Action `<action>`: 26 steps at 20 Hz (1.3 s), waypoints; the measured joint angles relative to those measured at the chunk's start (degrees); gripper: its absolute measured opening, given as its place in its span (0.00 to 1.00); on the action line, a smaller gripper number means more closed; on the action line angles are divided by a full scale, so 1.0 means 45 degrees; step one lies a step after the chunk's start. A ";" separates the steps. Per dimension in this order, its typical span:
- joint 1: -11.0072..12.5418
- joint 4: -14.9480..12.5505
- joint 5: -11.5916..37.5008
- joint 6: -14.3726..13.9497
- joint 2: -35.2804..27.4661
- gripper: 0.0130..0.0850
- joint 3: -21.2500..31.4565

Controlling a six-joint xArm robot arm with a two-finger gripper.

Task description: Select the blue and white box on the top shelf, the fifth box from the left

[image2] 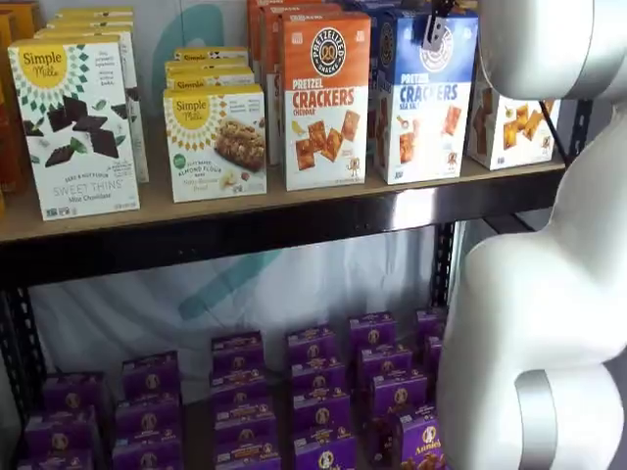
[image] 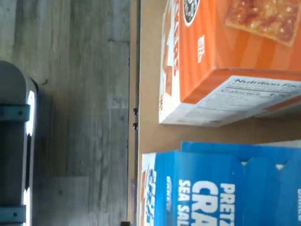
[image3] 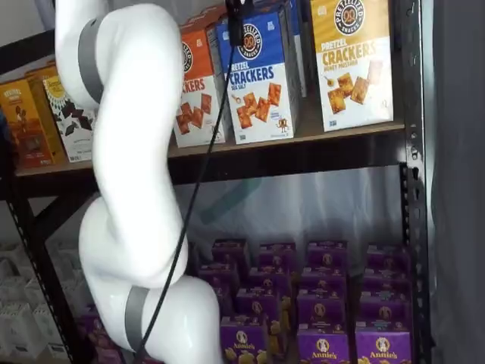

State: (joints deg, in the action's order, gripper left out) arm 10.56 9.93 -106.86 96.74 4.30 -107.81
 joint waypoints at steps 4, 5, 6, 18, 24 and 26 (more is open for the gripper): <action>-0.0160 -0.0315 -0.0100 -0.0038 -0.0076 1.00 -0.0076; -0.0205 -0.0400 -0.0076 -0.0047 -0.0071 1.00 -0.0050; -0.0240 -0.0456 -0.0062 -0.0057 -0.0070 1.00 -0.0030; -0.0361 -0.0581 0.0178 -0.0113 -0.0020 0.78 0.0215; -0.0368 -0.0581 0.0284 -0.0119 0.0003 0.78 0.0270; -0.0369 -0.0565 0.0322 -0.0124 0.0013 0.78 0.0290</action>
State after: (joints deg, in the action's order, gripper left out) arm 8.90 7.39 -105.41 96.18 4.36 -106.51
